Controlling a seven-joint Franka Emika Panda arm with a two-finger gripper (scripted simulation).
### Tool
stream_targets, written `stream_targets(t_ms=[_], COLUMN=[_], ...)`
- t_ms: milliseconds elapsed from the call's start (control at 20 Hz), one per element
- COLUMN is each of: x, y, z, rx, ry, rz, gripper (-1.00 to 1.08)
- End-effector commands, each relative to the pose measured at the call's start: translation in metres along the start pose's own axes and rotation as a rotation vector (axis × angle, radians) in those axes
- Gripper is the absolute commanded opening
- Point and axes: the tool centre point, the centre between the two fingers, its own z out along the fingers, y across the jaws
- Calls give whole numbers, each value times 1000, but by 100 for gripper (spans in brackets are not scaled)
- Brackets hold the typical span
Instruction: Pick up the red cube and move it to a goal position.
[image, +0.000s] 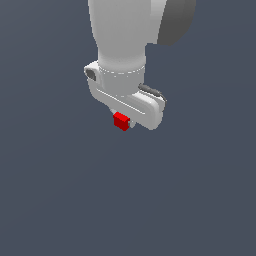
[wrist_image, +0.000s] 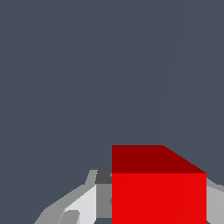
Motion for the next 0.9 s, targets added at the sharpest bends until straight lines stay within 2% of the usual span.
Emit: stream_targets(t_ms=[0,450,850], x=[-5,-18,-23], y=[-4,-19,-28], z=[-28,-111,-150], rx=[-1,0,0], ry=[0,0,-1], rz=[0,0,-1], gripper=[-100,-100,-100])
